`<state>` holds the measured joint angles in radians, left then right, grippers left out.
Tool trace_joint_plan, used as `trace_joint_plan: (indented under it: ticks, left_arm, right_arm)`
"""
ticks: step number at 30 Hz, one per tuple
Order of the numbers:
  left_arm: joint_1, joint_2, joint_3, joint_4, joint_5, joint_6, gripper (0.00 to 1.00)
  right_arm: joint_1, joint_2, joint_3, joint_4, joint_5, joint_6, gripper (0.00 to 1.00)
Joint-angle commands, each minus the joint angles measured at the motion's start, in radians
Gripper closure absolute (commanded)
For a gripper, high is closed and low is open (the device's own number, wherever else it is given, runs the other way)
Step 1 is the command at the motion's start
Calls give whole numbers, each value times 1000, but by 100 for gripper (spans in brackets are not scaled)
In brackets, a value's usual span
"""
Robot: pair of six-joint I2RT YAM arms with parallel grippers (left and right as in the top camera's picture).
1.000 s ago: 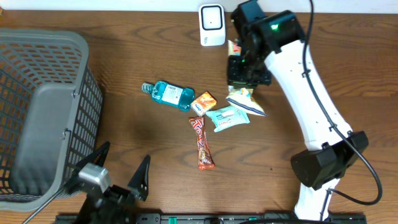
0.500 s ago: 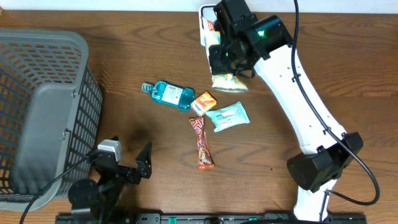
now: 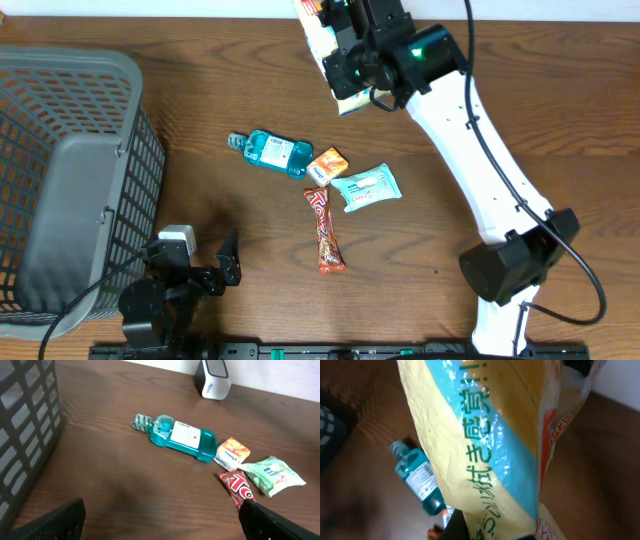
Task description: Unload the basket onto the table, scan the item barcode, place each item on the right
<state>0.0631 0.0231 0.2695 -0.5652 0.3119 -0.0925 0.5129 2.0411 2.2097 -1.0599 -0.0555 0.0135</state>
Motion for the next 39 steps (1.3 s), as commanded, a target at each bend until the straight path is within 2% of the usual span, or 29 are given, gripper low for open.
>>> trace_joint_plan:
  ticks: [1, 6, 10, 14, 19, 23, 39]
  left_arm:
    - [-4, -5, 2, -9, -7, 6, 2]
    - [-4, -5, 2, -39, -7, 6, 2]
    - [-4, -5, 2, -76, -7, 6, 2]
    - [-4, -5, 2, -146, -7, 6, 2]
    - [-4, -5, 2, -259, -7, 6, 2]
    - [-4, -5, 2, -300, -7, 6, 2]
    - [-4, -5, 2, -309, -7, 6, 2]
  right_arm:
    - [4, 66, 13, 41, -50, -56, 99]
    - [-20, 109, 13, 111, -239, -103, 99]
    - [-36, 151, 13, 268, -169, -237, 99]
    - [-49, 225, 13, 472, 13, -240, 99]
    - [-87, 397, 13, 785, 12, -239, 99]
    - [-95, 476, 14, 954, -16, -238, 99]
    - [-95, 513, 16, 1007, -18, -146, 99]
